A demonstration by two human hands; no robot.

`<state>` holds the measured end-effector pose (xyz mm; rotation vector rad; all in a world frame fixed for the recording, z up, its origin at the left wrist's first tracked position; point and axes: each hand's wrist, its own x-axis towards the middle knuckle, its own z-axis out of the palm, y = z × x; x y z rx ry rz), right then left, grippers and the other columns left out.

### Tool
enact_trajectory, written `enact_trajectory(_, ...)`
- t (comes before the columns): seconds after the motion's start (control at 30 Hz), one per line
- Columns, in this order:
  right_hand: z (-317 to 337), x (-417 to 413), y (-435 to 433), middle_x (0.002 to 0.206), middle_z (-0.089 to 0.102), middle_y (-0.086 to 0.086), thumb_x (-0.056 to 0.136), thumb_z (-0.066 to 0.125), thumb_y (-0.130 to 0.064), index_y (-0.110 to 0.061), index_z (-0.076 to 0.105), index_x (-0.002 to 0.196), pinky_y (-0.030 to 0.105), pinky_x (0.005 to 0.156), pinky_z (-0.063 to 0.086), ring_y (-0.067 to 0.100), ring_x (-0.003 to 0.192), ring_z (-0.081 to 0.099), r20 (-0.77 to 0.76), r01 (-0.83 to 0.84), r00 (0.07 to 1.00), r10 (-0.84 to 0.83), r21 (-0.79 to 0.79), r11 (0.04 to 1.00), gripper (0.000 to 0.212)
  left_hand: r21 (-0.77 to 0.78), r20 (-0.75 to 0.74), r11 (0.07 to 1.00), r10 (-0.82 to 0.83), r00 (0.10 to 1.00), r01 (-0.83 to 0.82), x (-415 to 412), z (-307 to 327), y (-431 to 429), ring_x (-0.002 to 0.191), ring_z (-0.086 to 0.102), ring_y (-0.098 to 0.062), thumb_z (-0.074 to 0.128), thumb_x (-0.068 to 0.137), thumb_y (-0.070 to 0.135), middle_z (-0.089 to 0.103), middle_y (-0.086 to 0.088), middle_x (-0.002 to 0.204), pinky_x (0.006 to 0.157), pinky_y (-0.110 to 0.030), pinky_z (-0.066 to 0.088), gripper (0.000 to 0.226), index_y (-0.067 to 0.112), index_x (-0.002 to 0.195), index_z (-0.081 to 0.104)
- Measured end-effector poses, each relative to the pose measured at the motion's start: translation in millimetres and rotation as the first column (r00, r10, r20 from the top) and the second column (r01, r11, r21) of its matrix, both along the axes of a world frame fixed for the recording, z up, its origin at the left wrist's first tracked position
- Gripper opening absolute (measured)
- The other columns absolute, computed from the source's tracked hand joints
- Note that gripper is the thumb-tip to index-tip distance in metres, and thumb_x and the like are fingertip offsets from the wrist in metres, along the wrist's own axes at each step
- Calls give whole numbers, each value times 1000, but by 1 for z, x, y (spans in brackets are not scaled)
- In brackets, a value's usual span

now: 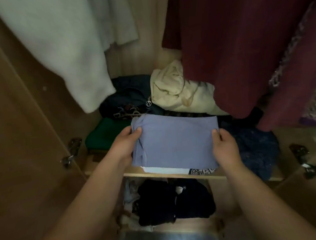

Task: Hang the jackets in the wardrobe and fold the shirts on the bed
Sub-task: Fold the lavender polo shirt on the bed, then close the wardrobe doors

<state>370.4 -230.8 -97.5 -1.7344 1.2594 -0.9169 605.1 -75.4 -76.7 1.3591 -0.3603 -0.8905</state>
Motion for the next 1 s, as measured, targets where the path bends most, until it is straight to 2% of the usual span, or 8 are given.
enact_trajectory(0.17, -7, 25, -35, 80, 57, 2, 104, 39, -39, -14, 55, 88, 33, 63, 39, 23, 75, 56, -184, 47, 982, -54, -42, 998, 34, 144, 55, 990, 3, 998, -11, 29, -17, -50, 94, 69, -23, 60, 99, 25, 71, -6, 106, 85, -39, 56, 15, 18, 112, 62)
enact_trajectory(0.3, -32, 30, -51, 81, 61, 12, 102, 41, -43, -13, 51, 84, 33, 62, 41, 30, 74, 59, -435, 76, 896, -85, -40, 996, 37, 402, 322, 913, -69, 944, -71, 36, -40, -68, 105, 61, -27, 61, 97, 30, 62, -12, 123, 90, -37, 50, 36, 9, 126, 55)
enact_trajectory(0.43, -34, 26, -52, 97, 64, 14, 99, 45, -47, -11, 53, 101, 37, 71, 47, 32, 85, 60, -459, 104, 885, -76, 36, 994, 37, 443, 410, 892, -116, 905, -86, 37, -42, -65, 113, 58, -28, 60, 96, 35, 55, -11, 133, 88, -34, 45, 58, 12, 143, 36)
enact_trajectory(0.5, -26, 25, -50, 106, 61, 16, 99, 46, -43, -10, 53, 108, 44, 77, 50, 34, 94, 58, -457, 73, 883, -108, -94, 993, 35, 425, 602, 893, -157, 783, -147, 38, -34, -59, 121, 54, -30, 58, 95, 39, 49, -12, 139, 98, -40, 47, 65, 15, 148, 29)
enact_trajectory(0.6, -10, 33, -37, 119, 57, 18, 97, 44, -26, -5, 57, 122, 49, 91, 47, 37, 111, 51, -433, -108, 889, -149, -515, 851, 36, 266, 920, 953, -206, 334, -145, 26, -14, -56, 135, 40, -30, 53, 97, 32, 44, -11, 146, 111, -42, 36, 57, 12, 147, 37)
enact_trajectory(0.7, -8, 52, -24, 140, 53, 16, 96, 40, -31, -9, 55, 136, 47, 108, 41, 34, 131, 46, -549, -345, 835, -45, -586, 733, 48, 345, 937, 938, -344, 55, -11, 2, -11, -67, 149, 20, -27, 45, 98, 41, 32, -6, 159, 121, -44, 20, 60, 20, 152, 33)
enact_trajectory(0.83, -44, 59, -19, 144, 52, 15, 99, 22, -50, -15, 49, 143, 46, 111, 38, 32, 133, 46, -766, -415, 641, -42, -392, 821, 62, 611, 791, 791, -611, -4, -37, -15, -46, -74, 153, 1, -24, 26, 99, 57, 11, -4, 166, 123, -48, 3, 66, 29, 158, 12)
enact_trajectory(1.0, -59, 50, -18, 141, 56, 10, 100, 22, -49, -17, 51, 143, 42, 111, 38, 28, 131, 49, -743, -365, 669, -9, -339, 867, 61, 625, 780, 780, -625, 1, -21, -16, -64, -71, 152, 10, -24, 18, 96, 59, 19, -4, 165, 122, -48, 7, 67, 31, 157, 21)
